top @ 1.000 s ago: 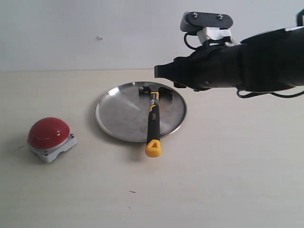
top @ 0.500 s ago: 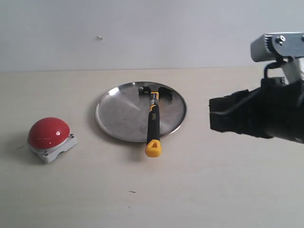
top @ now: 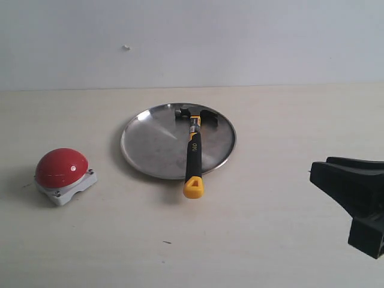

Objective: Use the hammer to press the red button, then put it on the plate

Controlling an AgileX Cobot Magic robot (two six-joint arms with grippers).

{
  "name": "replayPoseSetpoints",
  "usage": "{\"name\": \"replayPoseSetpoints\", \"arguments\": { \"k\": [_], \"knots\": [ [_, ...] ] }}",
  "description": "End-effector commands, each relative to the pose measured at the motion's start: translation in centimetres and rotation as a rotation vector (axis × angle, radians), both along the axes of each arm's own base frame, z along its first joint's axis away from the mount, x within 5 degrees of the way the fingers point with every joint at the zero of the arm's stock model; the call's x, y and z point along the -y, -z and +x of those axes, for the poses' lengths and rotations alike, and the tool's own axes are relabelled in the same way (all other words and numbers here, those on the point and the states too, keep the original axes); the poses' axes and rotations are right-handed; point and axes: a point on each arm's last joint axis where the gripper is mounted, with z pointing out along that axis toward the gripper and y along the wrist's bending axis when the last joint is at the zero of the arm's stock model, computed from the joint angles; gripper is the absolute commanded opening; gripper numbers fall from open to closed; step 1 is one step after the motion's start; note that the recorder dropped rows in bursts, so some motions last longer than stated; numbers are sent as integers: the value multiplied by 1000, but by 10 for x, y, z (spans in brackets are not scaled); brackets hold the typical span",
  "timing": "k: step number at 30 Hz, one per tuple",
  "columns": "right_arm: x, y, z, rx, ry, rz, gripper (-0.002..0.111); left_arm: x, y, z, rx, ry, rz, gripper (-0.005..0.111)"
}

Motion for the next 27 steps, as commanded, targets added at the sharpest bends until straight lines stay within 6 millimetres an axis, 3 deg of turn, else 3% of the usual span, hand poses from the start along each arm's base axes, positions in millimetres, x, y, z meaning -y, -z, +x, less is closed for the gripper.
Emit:
{"name": "replayPoseSetpoints", "arguments": {
  "k": [1,15,19,22,27],
  "knots": [
    [1,-3,-4,17,-10,26,26,0,-1,0,12,-2,0,0],
    [4,-5,-5,33,5,38,26,0,0,0,8,-3,-1,0],
    [23,-18,-8,129,124,97,26,0,0,-1,4,-3,-1,0],
    [46,-34,-22,293,315,133,26,0,0,-1,4,-3,-1,0],
    [61,-45,-44,470,460,124,26,0,0,-1,4,-3,-1,0]
  ]
}}
